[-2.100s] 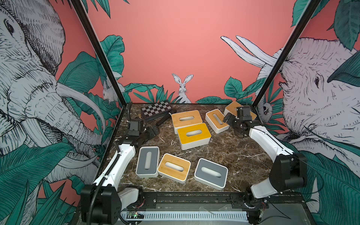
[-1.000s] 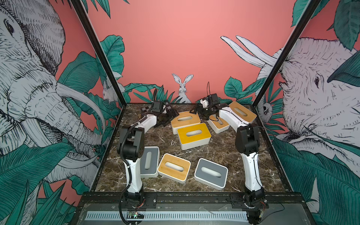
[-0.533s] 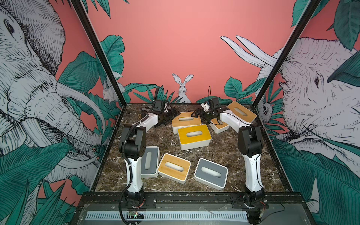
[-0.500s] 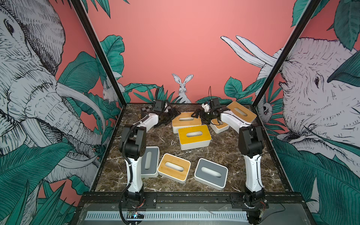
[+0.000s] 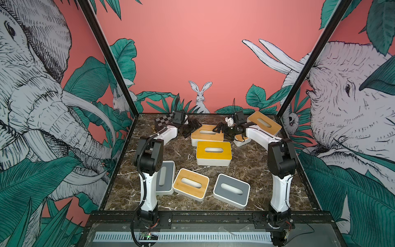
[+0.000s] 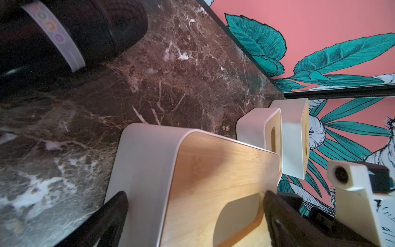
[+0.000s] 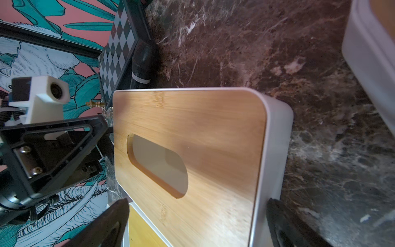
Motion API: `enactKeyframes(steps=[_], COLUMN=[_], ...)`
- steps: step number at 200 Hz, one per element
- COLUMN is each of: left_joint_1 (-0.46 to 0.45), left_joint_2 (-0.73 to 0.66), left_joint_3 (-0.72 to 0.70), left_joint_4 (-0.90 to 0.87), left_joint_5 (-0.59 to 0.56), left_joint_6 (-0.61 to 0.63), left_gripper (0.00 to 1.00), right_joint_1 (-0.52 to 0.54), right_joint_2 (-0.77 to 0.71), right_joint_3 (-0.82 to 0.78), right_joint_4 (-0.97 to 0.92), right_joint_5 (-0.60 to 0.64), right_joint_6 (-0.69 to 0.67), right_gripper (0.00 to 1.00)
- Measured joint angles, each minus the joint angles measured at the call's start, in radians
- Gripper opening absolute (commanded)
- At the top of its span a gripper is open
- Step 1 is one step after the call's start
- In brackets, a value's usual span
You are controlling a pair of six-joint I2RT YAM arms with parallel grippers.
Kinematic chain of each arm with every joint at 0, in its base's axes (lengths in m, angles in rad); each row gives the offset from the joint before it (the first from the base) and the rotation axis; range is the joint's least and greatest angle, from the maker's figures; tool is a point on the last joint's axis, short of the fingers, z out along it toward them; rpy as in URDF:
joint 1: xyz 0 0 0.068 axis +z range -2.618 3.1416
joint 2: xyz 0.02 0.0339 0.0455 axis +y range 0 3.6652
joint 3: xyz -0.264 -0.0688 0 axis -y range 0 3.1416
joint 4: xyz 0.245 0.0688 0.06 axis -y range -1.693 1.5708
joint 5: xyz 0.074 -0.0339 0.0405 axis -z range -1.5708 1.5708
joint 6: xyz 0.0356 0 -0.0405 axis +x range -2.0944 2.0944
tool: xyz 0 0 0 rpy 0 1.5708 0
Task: Stack the tissue boxes
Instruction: Adjust the tissue box at the center of the board.
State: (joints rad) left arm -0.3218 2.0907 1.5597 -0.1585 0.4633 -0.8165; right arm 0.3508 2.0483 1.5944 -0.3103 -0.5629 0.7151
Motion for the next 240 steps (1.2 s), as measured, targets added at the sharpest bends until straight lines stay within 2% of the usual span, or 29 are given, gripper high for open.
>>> enactKeyframes(steps=[109, 196, 240], left_joint_1=[-0.063, -0.072, -0.061], left_joint_2=[-0.124, -0.132, -0.206], left_joint_3=[-0.181, -0.184, -0.184], left_joint_4=[0.039, 0.039, 0.018], left_joint_5=[-0.056, -0.056, -0.054], left_joint_6=[-0.049, -0.066, -0.062], left_gripper=[1.0, 0.99, 1.0], right_joint_1=[-0.006, -0.006, -0.013], right_joint_2=[-0.065, -0.082, -0.112], right_joint_3=[-0.085, -0.094, -0.091], right_joint_4=[0.013, -0.012, -0.033], right_joint_5=[0.038, 0.085, 0.11], right_joint_6=[0.007, 0.007, 0.007], right_gripper=[0.99, 0.99, 0.99])
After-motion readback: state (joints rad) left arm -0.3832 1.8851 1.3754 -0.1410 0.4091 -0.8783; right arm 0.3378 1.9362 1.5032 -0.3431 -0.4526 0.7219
